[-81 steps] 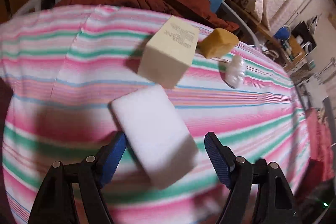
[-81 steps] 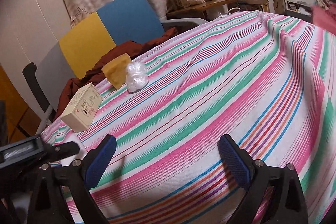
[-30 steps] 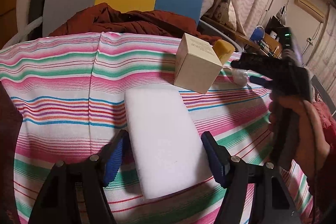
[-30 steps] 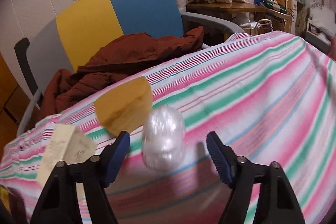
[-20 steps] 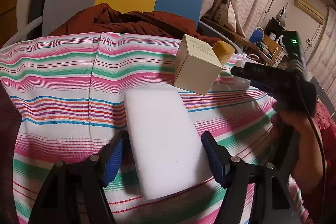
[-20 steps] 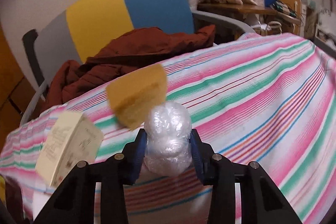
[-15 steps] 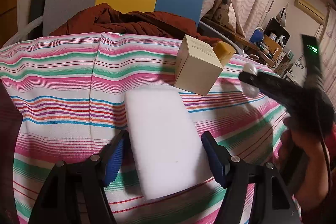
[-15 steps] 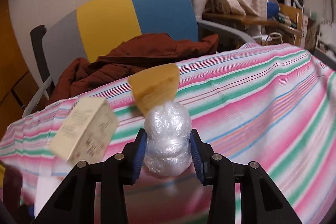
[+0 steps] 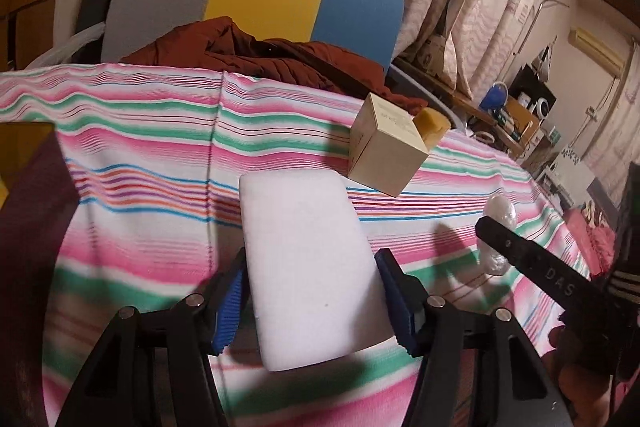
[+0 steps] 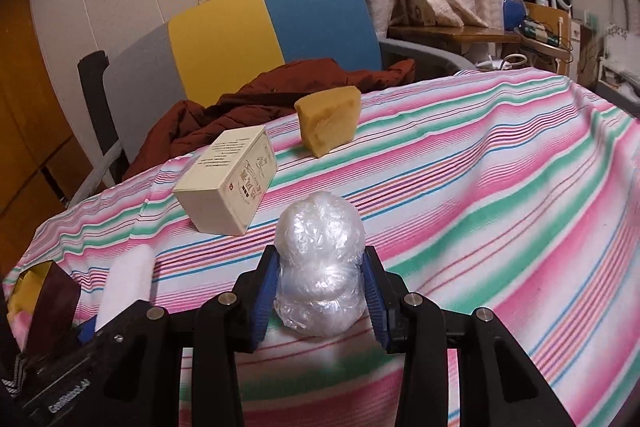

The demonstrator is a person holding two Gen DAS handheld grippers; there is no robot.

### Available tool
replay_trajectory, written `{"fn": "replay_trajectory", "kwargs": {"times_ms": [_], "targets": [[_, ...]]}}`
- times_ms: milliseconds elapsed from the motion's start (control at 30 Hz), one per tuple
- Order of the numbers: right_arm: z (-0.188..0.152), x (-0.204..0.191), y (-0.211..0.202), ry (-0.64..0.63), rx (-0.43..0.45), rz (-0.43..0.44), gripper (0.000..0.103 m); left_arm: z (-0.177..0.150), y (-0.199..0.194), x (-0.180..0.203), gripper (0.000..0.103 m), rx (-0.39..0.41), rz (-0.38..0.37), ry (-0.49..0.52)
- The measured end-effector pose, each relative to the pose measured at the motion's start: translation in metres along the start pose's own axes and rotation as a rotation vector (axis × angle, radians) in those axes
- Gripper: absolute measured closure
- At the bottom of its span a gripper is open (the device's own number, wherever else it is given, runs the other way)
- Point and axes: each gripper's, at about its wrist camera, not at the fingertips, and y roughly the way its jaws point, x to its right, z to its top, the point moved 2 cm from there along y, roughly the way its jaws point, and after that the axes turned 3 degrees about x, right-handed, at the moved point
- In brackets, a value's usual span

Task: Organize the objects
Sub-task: 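Carry the white sponge and wrapped bundle into the gold tray and release both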

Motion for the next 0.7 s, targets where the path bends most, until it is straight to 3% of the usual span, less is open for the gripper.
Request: {"fn": "replay_trajectory", "kwargs": {"times_ms": [333,600,700], "targets": [[-0.011,-0.013,-0.019,-0.029,-0.017,0.020,0.062,-0.017,-0.043,-0.009,0.041,0.052,-0.045,-0.032],[-0.035,-0.033,-0.054,0.029,-0.064,0.136,0.062,-0.027,-0.121,-0.016,0.042,0.121,-0.160,-0.059],[-0.040,-0.050,-0.067,0.051,-0.075,0.193,0.062,-0.027,-0.150,-0.026,0.042,0.142,-0.158,-0.077]]}}
